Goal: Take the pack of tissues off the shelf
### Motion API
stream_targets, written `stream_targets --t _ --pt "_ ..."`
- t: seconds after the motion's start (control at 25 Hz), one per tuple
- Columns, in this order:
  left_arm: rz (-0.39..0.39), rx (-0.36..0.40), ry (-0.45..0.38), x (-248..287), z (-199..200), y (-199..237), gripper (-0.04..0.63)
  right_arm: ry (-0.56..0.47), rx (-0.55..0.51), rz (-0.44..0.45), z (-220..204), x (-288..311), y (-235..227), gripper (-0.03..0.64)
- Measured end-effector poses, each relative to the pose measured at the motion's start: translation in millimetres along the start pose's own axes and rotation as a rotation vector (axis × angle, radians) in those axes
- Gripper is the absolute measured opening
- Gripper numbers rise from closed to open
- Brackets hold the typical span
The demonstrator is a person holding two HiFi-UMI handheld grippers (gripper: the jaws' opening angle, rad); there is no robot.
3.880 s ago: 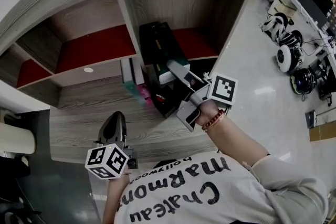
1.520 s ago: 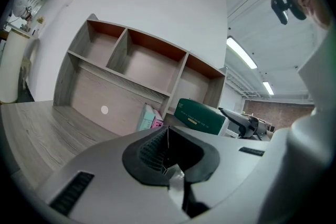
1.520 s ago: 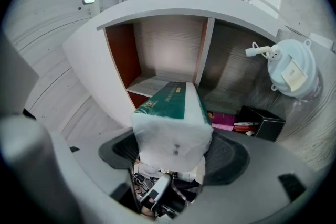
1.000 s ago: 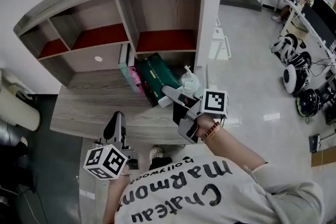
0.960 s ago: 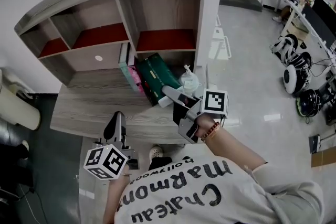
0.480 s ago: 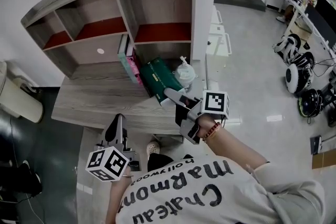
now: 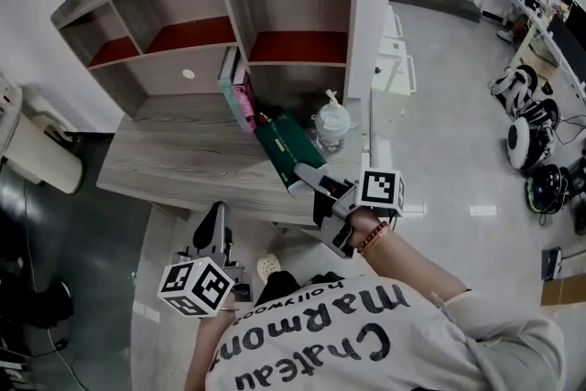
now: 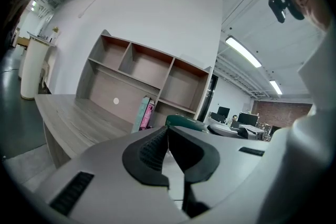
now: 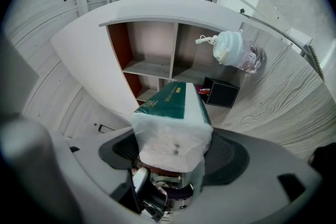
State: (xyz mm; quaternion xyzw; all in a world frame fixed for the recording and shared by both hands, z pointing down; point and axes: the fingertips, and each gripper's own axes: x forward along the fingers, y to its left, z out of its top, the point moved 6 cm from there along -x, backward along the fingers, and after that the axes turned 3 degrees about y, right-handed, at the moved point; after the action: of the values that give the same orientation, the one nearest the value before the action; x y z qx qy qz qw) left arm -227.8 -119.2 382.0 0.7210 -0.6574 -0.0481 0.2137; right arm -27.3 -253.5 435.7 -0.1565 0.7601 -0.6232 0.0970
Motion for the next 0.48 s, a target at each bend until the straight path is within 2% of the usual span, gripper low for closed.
stream_targets --t 0.2,0.48 --pt "-0.008 -0.014 0.025 -1.6 -8.3 4.0 0.018 0.012 0.002 -0.032 -15.0 -0.9 -9.8 0.351" --pt "-0.043 -0.015 0.029 8.6 -5.6 7.6 0.018 0.025 -0.060 -0.093 -28.4 3.7 -14.0 0.351"
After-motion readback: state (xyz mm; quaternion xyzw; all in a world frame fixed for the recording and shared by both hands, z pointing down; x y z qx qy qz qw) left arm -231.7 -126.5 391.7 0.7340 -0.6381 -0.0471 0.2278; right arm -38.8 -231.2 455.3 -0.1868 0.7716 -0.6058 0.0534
